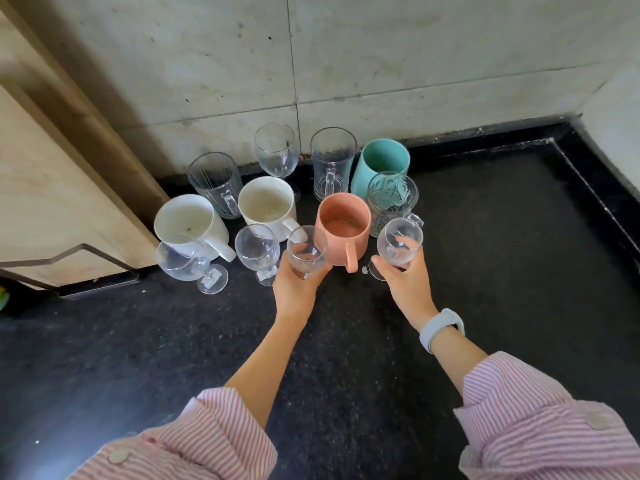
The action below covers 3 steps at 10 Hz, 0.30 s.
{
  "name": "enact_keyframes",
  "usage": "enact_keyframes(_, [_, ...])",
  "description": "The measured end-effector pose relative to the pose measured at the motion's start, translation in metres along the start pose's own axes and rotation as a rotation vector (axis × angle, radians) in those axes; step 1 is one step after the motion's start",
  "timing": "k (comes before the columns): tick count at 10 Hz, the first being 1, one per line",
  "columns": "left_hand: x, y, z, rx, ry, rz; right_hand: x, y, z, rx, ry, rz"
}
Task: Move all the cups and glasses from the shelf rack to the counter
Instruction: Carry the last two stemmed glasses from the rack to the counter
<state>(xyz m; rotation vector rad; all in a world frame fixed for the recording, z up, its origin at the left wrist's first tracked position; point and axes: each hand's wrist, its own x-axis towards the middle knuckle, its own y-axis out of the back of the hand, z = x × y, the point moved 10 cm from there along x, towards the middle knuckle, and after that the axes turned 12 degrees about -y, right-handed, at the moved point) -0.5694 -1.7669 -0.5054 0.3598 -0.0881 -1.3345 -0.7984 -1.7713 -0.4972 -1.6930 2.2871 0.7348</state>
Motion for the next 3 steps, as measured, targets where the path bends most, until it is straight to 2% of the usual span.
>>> enact_keyframes(2, [-0.011, 0.008, 0.001, 0.123, 0.027, 0.005, -0.011, -0.005, 0.006, -0.076, -0.091, -0.011])
enact_keyframes(3, [-0.025, 0.015, 0.001, 0.230, -0.036, -0.034, -0.021, -0.005, 0.011, -0.148, -0.090, -0.008])
